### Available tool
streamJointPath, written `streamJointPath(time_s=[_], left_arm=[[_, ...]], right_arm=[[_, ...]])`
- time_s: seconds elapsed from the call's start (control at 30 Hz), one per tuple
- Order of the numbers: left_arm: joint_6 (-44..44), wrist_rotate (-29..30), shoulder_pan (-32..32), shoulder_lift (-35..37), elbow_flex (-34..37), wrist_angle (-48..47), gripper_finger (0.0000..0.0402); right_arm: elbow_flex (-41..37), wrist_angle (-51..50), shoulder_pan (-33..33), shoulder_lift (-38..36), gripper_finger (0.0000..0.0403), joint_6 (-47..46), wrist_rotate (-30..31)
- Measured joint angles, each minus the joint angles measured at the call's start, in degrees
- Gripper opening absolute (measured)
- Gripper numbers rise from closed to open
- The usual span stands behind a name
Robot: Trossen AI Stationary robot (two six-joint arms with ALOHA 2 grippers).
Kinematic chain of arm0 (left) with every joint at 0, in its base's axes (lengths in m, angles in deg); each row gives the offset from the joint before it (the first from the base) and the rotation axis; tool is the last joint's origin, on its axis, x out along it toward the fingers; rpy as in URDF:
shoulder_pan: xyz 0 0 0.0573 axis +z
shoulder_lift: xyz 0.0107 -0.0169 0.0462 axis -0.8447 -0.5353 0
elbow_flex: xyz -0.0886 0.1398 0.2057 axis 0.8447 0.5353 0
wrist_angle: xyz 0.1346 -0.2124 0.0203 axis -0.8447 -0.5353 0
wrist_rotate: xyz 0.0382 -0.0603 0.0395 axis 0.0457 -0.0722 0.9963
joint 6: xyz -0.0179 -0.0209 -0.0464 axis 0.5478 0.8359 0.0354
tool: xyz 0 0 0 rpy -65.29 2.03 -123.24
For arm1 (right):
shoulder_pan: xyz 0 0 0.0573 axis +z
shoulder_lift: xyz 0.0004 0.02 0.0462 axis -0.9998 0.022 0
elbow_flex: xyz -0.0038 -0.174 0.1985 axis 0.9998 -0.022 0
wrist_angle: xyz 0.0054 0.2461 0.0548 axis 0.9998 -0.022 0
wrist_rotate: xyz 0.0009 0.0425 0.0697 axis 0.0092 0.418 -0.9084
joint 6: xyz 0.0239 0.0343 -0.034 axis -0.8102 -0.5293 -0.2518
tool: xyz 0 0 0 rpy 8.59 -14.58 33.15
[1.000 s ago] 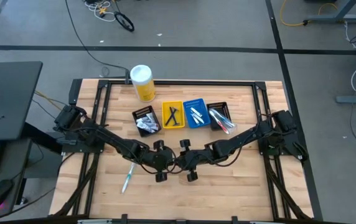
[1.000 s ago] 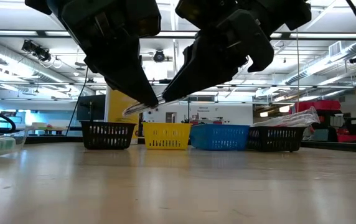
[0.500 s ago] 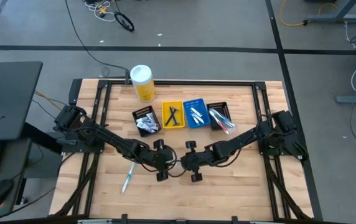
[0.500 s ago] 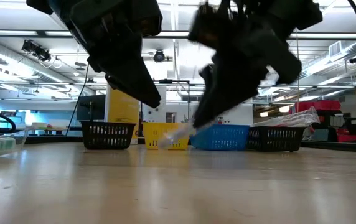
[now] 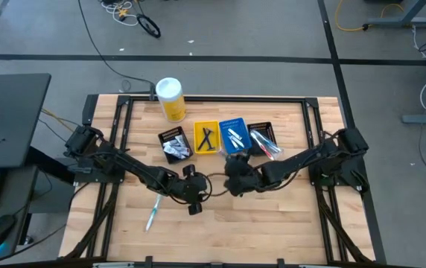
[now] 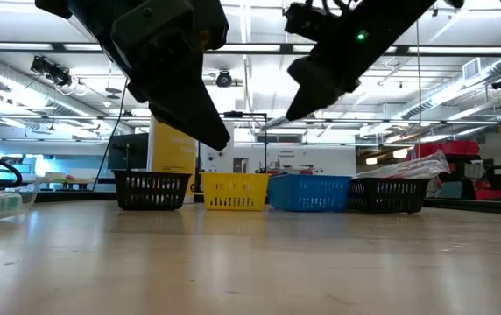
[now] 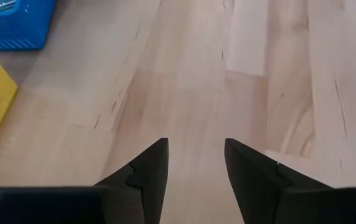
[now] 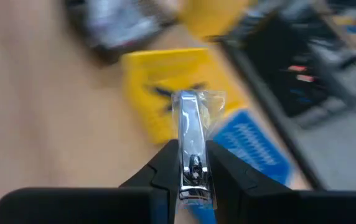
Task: Pick & Place Travel size toiletries
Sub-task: Put the silver nail cutter into the blue basket, then put the green toothbrush into the right black basket
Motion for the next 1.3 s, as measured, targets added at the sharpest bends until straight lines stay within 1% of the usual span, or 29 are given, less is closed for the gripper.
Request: streamJointPath(time_s=[0.07,0.13,0.17,0.27,0.43,0.6,0.67,0.9,1.0,1.1,1.17,1.23,1.3], left_arm=[[0.0,0.4,0.0,0.0,0.0,0.0,0.0167],[-0.1,0.9,0.0,0.0,0.0,0.0,0.0167],[-0.2,1.2,0.0,0.0,0.0,0.0,0.0167],[0.0,1.3,0.0,0.0,0.0,0.0,0.0167],[0.3,1.2,0.0,0.0,0.0,-0.1,0.0167],[0.5,1.1,0.0,0.0,0.0,-0.4,0.0167],[0.5,1.3,0.0,0.0,0.0,-0.5,0.0167],[0.8,1.0,0.0,0.0,0.0,-0.9,0.0167],[3.3,-0.5,0.0,0.2,0.0,-3.1,0.0167],[7.2,-4.3,0.0,1.8,0.0,-7.5,0.0167],[9.7,-6.9,0.0,3.3,0.0,-13.4,0.0167],[14.7,-7.6,-0.1,5.1,0.0,-19.4,0.0167],[21.4,-6.7,-0.8,7.2,0.0,-26.1,0.0167]], right_arm=[[0.0,-0.7,-1.8,-0.1,0.0069,-2.7,3.7],[0.0,-2.2,-4.7,0.0,0.0069,-5.6,4.3],[0.0,-2.4,-6.3,0.2,0.0069,-7.5,3.2],[-0.7,-2.3,-11.6,0.7,0.0069,-12.4,-2.8],[-3.8,1.2,-19.3,1.4,0.0073,-13.2,-13.2],[-6.6,3.5,-24.1,1.5,0.0086,-14.4,-19.7],[-7.5,5.3,-25.1,1.5,0.0093,-14.0,-21.1],[-7.8,9.6,-25.7,1.3,0.0106,-11.1,-21.8],[-7.8,11.9,-25.5,0.9,0.0107,-10.7,-22.8],[-7.8,16.7,-24.7,0.9,0.0107,-11.4,-26.4],[-7.8,20.3,-23.9,0.9,0.0108,-10.8,-31.1],[-7.8,23.0,-23.0,0.8,0.0108,-8.9,-35.0],[-7.8,25.9,-22.0,0.8,0.0108,-8.2,-37.2]])
